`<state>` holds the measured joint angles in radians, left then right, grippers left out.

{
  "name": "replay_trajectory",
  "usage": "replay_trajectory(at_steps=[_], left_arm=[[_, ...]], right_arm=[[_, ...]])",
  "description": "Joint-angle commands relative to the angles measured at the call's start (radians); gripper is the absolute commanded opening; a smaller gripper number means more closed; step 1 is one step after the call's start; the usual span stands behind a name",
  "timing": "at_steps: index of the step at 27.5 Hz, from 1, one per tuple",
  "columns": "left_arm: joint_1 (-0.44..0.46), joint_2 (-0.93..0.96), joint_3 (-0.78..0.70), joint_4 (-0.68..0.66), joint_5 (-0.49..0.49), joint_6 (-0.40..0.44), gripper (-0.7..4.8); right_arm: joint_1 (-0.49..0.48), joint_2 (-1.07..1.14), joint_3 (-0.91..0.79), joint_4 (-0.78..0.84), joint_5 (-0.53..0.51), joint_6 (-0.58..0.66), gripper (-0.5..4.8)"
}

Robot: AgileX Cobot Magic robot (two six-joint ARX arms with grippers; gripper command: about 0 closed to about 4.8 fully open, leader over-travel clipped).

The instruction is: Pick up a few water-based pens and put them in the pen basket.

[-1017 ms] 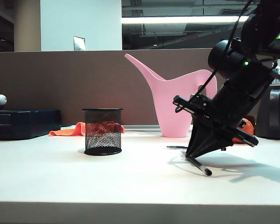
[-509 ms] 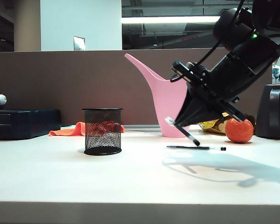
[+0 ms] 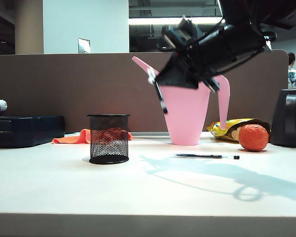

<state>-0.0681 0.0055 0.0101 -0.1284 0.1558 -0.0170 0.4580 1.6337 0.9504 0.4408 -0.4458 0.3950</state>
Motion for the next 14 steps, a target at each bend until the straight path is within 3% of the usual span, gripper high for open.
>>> replay_trajectory(at_steps=[1, 14], left_arm=[[0.0, 0.001, 0.002, -0.005, 0.004, 0.002, -0.04], [0.0, 0.001, 0.002, -0.013, 0.004, 0.002, -0.04]], right_arm=[[0.002, 0.023, 0.01, 0.233, -0.002, -0.002, -0.09], [0.046, 0.284, 0.306, 0.27, -0.043, -0.006, -0.09]])
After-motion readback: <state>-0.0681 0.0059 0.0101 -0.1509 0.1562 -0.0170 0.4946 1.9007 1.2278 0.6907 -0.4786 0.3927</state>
